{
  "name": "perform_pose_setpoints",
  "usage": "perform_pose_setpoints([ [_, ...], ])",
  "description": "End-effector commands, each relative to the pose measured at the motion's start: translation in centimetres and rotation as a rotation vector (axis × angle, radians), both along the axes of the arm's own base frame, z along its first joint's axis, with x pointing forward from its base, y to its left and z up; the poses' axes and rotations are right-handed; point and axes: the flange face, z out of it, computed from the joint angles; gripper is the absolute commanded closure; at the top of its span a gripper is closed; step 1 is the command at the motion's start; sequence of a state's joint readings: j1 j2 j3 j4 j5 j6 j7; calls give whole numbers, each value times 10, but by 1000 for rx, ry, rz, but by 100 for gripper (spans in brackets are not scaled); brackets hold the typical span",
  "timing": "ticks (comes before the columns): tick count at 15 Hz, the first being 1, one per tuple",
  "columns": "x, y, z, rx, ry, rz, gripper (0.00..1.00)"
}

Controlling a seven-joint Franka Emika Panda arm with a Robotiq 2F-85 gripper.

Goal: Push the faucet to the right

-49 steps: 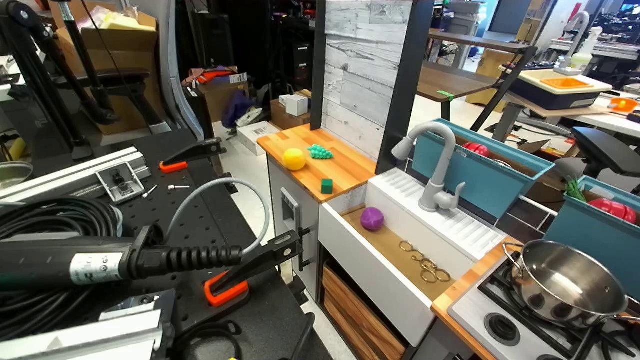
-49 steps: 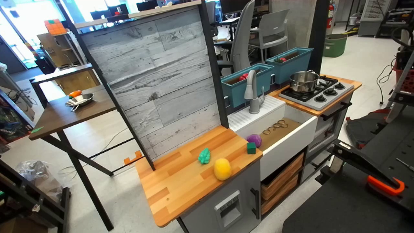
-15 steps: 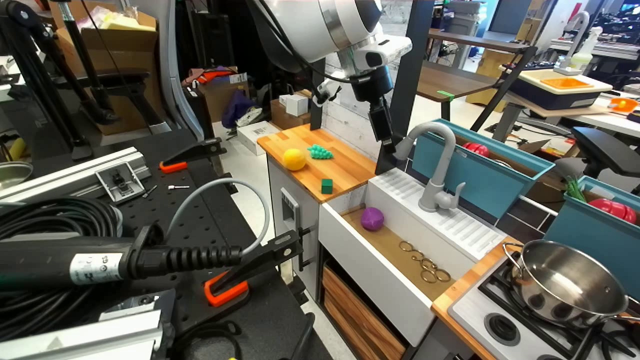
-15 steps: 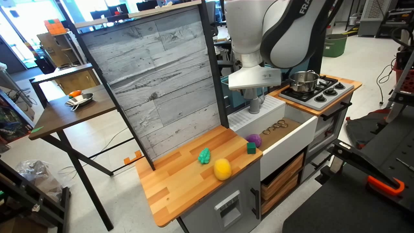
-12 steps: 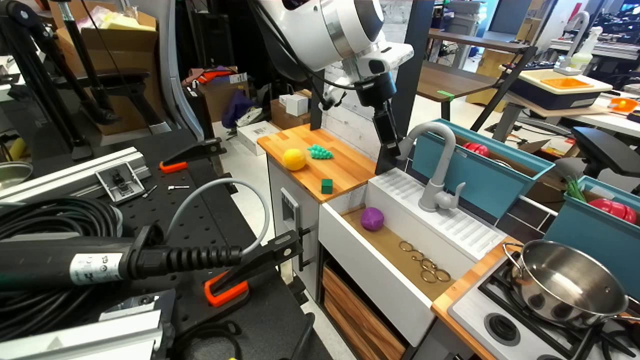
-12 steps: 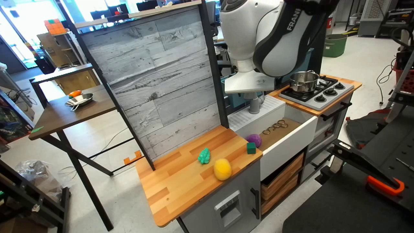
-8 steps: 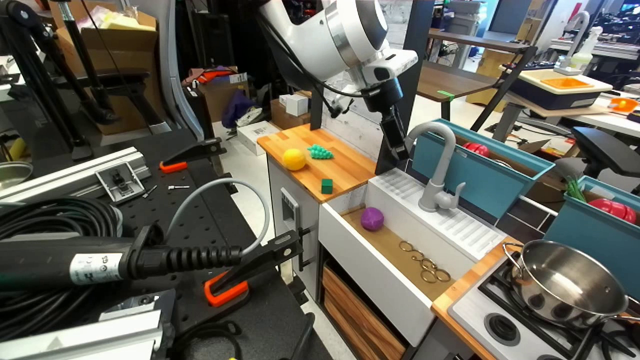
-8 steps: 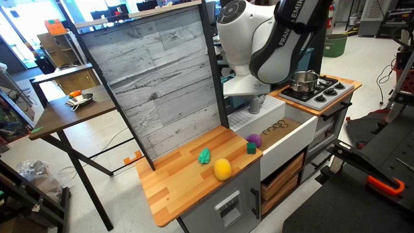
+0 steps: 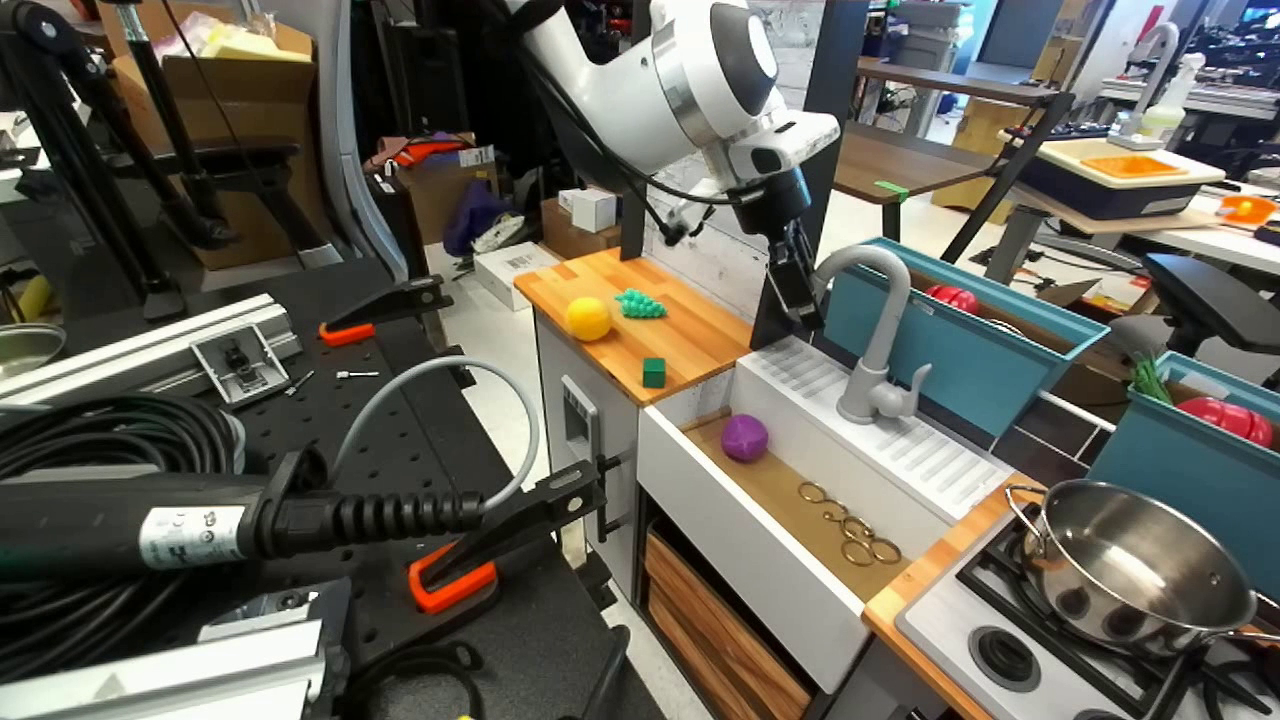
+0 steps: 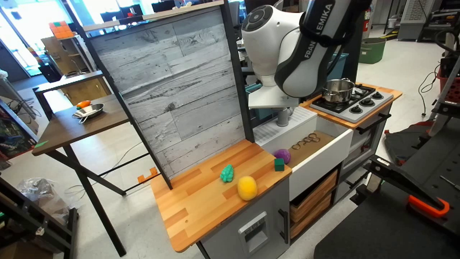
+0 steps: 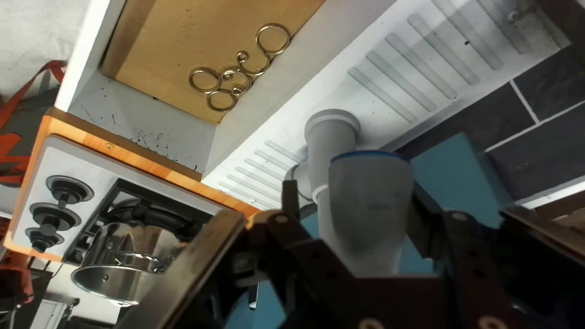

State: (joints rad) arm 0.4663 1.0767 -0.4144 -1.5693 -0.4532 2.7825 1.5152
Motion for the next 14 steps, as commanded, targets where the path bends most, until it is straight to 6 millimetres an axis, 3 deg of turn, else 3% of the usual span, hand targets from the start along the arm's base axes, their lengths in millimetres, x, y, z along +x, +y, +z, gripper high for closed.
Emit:
perform_pose_setpoints([
  [1, -14, -4, 17, 38, 77, 28, 73],
  [3, -17, -12, 23, 15, 113, 76, 84],
  [7, -16, -39, 26, 76, 185, 283, 84],
  [14, -4, -128, 31, 144, 352, 581, 84],
])
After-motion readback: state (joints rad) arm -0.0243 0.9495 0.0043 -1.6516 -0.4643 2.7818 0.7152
